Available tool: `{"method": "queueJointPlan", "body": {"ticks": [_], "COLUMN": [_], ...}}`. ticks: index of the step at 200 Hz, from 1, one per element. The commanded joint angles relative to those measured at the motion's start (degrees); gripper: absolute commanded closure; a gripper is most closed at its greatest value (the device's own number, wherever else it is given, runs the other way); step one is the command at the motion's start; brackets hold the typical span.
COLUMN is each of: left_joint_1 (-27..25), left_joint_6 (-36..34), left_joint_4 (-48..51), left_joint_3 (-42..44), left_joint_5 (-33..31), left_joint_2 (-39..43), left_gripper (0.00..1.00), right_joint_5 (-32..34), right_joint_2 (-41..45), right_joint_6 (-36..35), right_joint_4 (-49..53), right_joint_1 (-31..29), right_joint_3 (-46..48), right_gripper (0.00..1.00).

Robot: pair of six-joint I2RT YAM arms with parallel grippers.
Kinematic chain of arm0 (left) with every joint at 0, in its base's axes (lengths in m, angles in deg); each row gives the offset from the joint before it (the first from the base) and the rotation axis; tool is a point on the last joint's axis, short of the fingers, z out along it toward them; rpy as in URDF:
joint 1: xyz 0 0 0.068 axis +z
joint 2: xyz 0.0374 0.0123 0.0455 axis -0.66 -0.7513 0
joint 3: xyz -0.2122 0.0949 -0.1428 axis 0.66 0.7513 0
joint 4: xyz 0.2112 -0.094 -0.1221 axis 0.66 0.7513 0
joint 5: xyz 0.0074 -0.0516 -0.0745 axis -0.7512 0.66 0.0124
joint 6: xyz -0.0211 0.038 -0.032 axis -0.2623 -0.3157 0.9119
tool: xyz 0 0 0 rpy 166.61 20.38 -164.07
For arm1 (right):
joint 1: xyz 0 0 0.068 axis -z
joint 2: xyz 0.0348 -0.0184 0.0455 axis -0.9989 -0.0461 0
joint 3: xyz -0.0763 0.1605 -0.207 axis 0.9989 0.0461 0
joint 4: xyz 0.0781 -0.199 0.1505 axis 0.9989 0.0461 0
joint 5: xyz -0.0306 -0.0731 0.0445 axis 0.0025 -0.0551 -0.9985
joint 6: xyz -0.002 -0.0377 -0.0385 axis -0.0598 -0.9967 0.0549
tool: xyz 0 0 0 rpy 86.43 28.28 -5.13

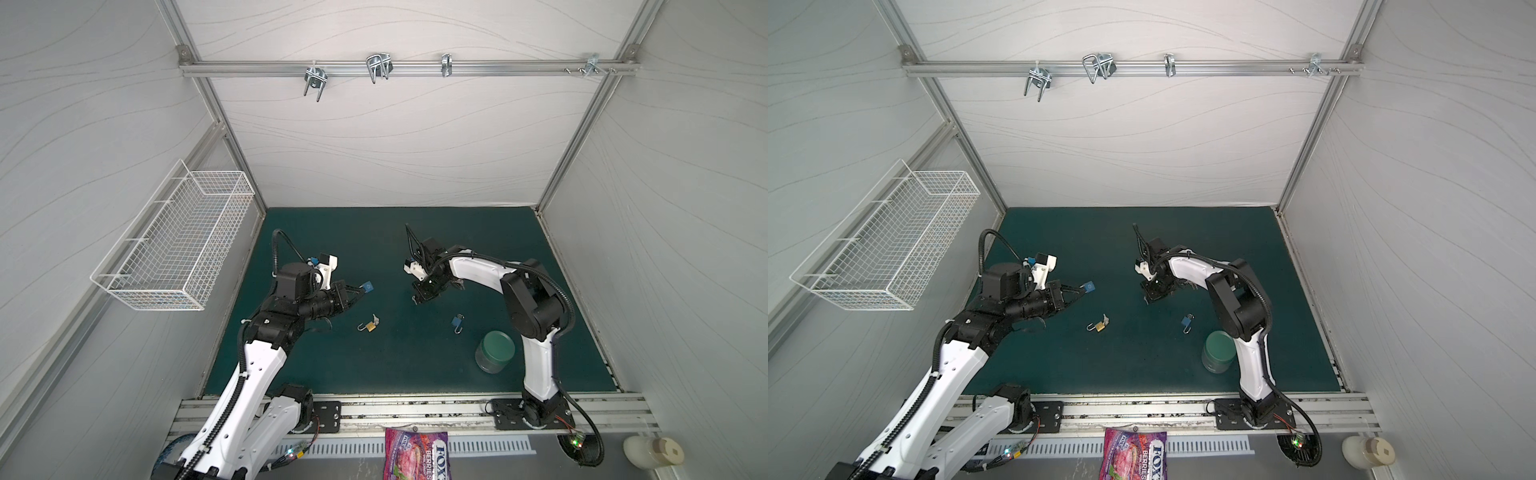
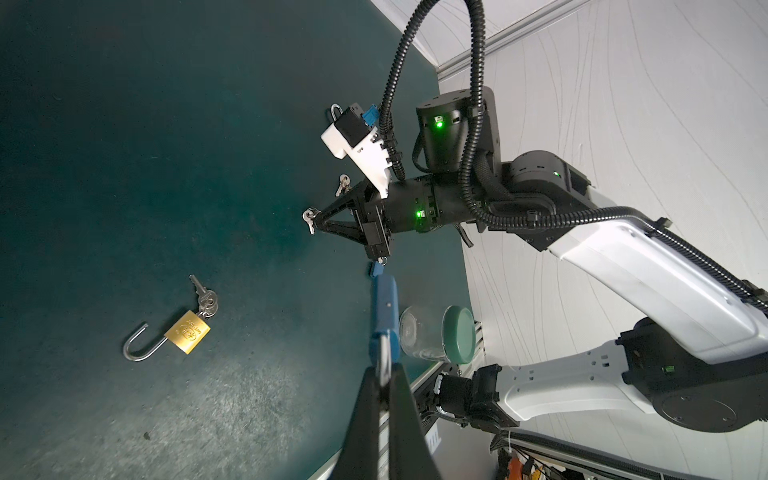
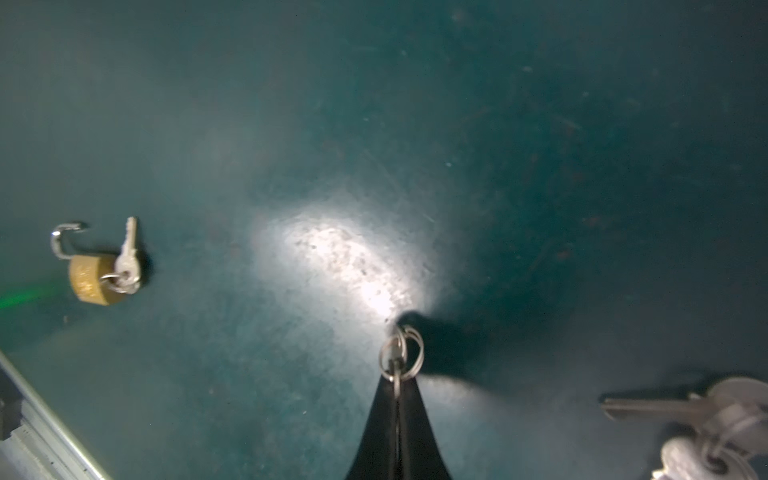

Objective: Lock with the key

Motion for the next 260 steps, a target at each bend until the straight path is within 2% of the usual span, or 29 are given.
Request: {"method": "queueJointPlan", "body": {"ticks": [1, 45, 92, 119, 138, 160, 165, 180, 206, 238, 260], "left_joint_1": [0.5, 0.5, 0.5, 0.5, -0.1, -2.7, -3.3, -5.4, -8.7, -11.7, -14.0], "left_joint_6": [-0.6, -0.1, -0.7, -1.9, -2.6, -5.6, -6.2, -6.7, -8.1, -9.8, -10.9], "left_joint_4": [-0.7, -1.1, -0.9, -0.9, -1.9, 0.6, 0.8, -0.4, -1.2, -1.1, -0.9], "left_joint_3": [-1.1, -1.1, -1.6, -2.9, -4.6, -7.9, -8.4, -9.3, -11.1, -13.7, -15.1], "left_joint_5": [0.8, 1.0, 0.9, 1.8, 6.1, 6.1, 6.1, 7.5, 8.8, 10.2, 11.3], "left_joint_2": [0.1, -0.2, -1.6, -3.7, -5.7, -7.5, -8.0, -9.5, -11.9, -13.6, -14.5], "left_gripper": [1.00, 1.00, 1.00, 1.00, 1.00, 1.00, 1.00, 1.00, 1.00, 1.00, 1.00], "right_joint_5": [0.2, 0.9, -0.5, -0.7, -1.8, -3.2, -4.3, -6.5, -12.5, -17.4, -17.5], "right_joint_2": [-1.5, -1.2, 5.8, 15.7, 25.1, 37.3, 39.6, 45.3, 51.2, 57.9, 59.0], "right_joint_6": [-1.2, -0.9, -0.8, -0.1, -0.5, -2.4, -3.4, -6.3, -16.0, -26.8, -33.3], "right_joint_4": [1.8, 1.0, -0.9, -3.4, -6.2, -12.8, -13.8, -13.7, -10.8, -15.8, -14.8], "right_joint_1": [0.5, 1.0, 2.0, 3.5, 4.0, 4.1, 4.1, 4.0, 3.8, 1.5, -2.0], "right_joint_3": [-1.9, -2.1, 1.1, 6.2, 12.1, 20.3, 21.6, 22.7, 22.1, 26.2, 25.8], "right_gripper": [1.00, 1.00, 0.67, 0.53, 0.50, 0.46, 0.43, 0.24, 0.08, 0.08, 0.08]}}
